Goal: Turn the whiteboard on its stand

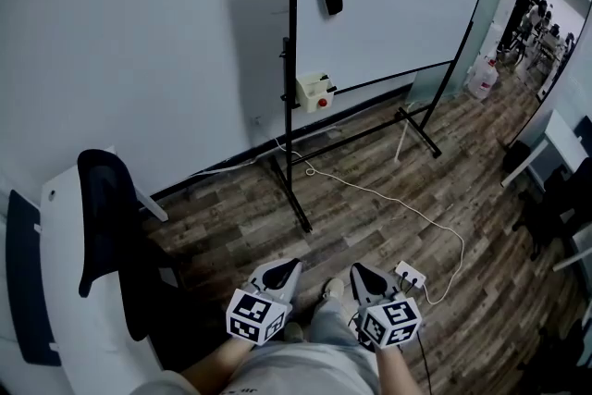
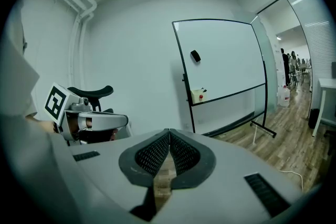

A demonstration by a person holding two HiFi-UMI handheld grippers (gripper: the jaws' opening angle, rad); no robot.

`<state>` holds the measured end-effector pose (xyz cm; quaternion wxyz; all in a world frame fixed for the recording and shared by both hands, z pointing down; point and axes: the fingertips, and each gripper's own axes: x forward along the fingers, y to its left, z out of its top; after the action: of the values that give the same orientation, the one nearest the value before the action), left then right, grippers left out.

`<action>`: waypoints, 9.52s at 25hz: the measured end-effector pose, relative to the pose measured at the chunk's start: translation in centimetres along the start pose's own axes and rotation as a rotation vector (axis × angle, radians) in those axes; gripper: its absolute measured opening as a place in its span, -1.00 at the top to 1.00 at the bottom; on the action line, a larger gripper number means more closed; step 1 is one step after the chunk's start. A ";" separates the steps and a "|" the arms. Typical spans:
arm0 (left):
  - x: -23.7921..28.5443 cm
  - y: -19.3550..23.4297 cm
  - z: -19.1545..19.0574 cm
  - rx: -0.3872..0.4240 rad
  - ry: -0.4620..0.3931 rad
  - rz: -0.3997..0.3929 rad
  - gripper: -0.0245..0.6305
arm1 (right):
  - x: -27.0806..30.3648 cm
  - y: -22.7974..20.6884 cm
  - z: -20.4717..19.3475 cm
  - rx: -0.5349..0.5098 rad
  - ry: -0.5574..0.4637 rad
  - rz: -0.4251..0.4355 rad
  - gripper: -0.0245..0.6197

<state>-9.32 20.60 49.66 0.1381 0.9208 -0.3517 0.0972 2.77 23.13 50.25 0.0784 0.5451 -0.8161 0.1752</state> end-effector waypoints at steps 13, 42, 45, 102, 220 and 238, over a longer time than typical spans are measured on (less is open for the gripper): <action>9.5 6.8 2.7 -0.027 0.004 0.066 0.89 | 9.7 -7.2 4.2 -0.015 -0.008 0.052 0.90; 29.4 12.6 12.2 -0.040 -0.057 0.126 0.89 | 22.1 -24.4 14.8 -0.079 -0.026 0.123 0.90; 29.7 13.7 12.4 -0.031 -0.041 0.127 0.89 | 22.6 -24.3 15.3 -0.070 -0.025 0.109 0.90; 43.7 43.5 22.4 0.104 0.006 0.170 0.23 | 38.2 -22.4 19.0 -0.144 0.034 0.148 0.90; 22.2 22.9 12.5 -0.102 -0.018 0.328 0.89 | 31.0 -9.9 16.3 -0.143 0.064 0.320 0.90; 23.9 21.0 12.6 -0.057 0.007 0.258 0.89 | 30.5 -10.7 16.0 -0.143 0.073 0.315 0.90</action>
<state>-4.97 -13.32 48.24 0.1515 0.8633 -0.4693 0.1071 1.61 -12.80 47.26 0.1180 0.3966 -0.8985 0.1465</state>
